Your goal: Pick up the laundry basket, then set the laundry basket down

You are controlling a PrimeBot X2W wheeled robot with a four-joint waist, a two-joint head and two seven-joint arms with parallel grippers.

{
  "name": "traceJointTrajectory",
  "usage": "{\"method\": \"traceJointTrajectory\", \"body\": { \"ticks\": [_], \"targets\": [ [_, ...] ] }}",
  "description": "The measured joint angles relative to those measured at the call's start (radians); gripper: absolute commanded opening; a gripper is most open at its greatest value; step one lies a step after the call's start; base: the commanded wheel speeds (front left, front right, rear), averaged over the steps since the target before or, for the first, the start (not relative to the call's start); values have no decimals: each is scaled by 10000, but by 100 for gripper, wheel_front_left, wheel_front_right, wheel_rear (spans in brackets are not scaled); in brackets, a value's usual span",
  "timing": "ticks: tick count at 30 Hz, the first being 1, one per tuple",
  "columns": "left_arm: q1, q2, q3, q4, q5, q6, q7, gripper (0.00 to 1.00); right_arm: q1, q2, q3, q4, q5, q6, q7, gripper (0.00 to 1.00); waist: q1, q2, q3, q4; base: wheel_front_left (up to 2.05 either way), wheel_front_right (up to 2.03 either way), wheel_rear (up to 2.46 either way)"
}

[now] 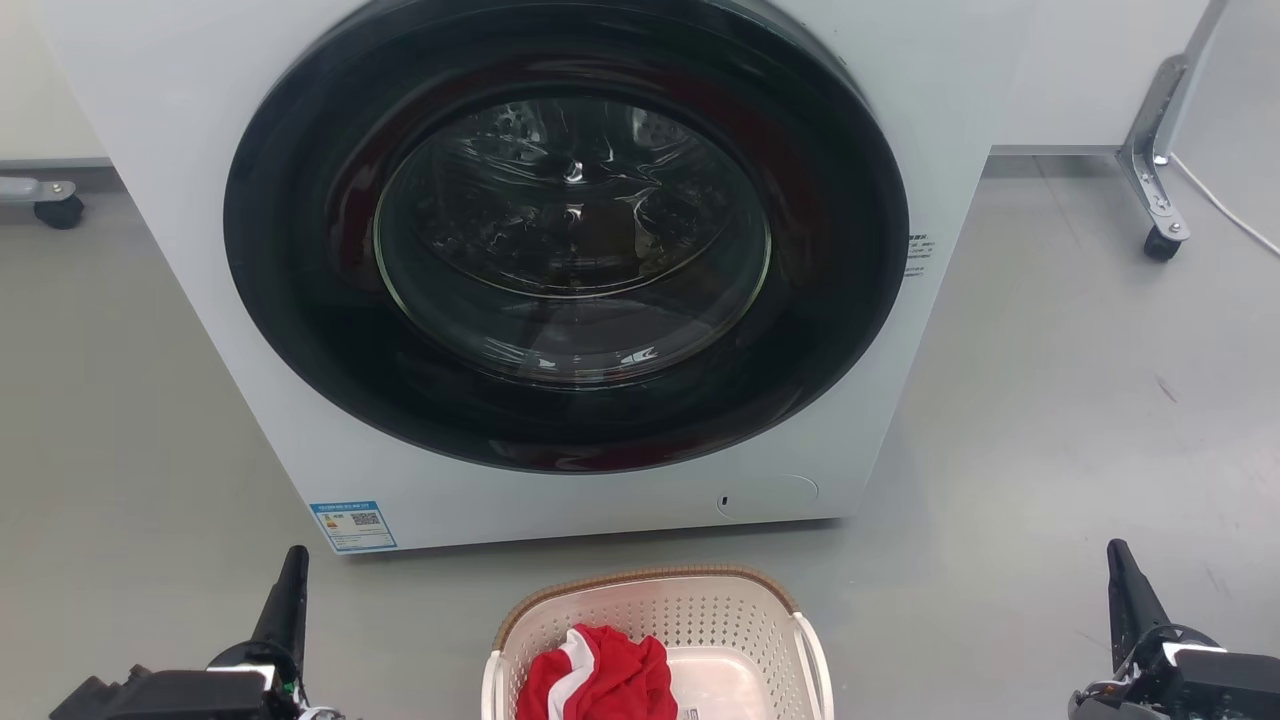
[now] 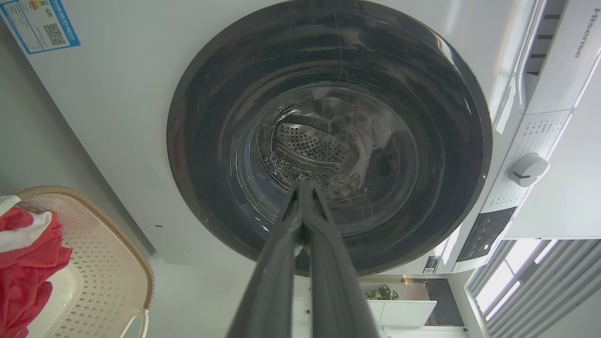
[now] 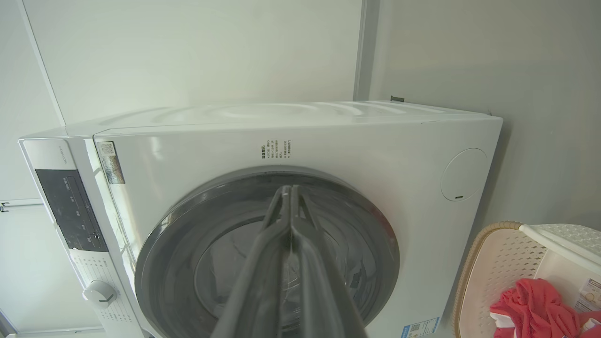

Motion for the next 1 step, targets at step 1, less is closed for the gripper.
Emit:
{"method": "traceJointTrajectory", "body": {
  "ticks": [1],
  "targets": [
    [0, 0, 0, 0, 0, 0, 0, 0, 0, 0, 0, 0, 0, 0, 0, 0, 0, 0, 0, 0, 0, 0, 0]
  ]
}}
